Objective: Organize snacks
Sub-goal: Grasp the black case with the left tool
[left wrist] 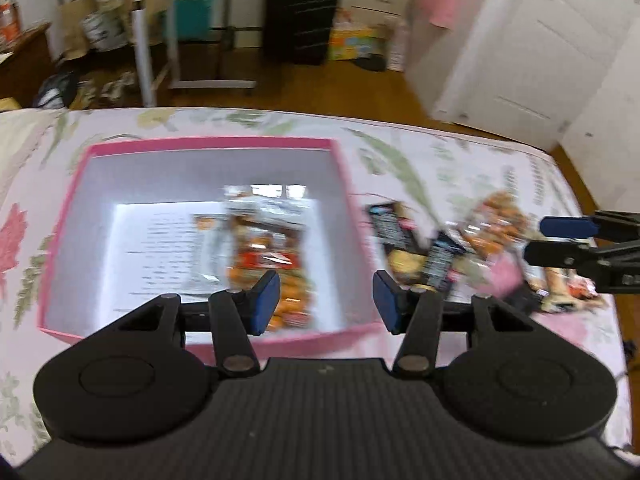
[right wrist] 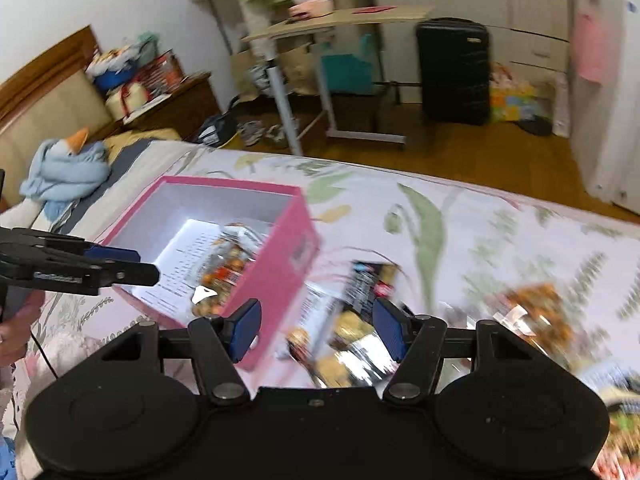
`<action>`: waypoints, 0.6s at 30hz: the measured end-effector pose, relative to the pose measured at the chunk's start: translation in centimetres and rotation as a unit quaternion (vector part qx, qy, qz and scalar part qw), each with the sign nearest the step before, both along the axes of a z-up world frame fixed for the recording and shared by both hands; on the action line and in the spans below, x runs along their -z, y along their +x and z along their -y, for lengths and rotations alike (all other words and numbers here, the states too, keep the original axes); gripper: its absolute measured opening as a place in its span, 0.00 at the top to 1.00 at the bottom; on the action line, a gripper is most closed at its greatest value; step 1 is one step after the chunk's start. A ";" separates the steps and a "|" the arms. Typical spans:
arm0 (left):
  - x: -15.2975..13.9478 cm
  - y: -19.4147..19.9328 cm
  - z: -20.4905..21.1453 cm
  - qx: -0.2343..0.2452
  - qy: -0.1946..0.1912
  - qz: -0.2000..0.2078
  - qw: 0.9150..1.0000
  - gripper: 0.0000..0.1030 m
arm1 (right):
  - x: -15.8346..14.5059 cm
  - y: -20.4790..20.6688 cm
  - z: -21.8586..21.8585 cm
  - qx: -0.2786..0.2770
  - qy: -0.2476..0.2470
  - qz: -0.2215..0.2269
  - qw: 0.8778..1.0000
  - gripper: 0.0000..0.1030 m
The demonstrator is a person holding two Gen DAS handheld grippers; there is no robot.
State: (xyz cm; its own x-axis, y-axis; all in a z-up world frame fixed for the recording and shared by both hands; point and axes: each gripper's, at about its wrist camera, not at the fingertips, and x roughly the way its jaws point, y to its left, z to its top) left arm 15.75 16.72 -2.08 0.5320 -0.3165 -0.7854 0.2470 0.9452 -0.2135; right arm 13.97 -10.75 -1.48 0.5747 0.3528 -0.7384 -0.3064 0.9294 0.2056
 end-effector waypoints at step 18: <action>11.2 -2.5 16.2 0.056 -0.073 -0.126 0.988 0.56 | 10.5 -3.4 11.9 0.088 0.022 -0.041 0.995 0.45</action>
State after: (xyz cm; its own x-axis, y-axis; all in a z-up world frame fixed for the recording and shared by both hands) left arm 13.30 0.54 -13.32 0.2812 -0.4813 -0.8302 0.2706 0.8698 -0.4126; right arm 10.61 -22.65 -11.93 0.5695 0.2846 -0.7712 -0.1206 0.9569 0.2640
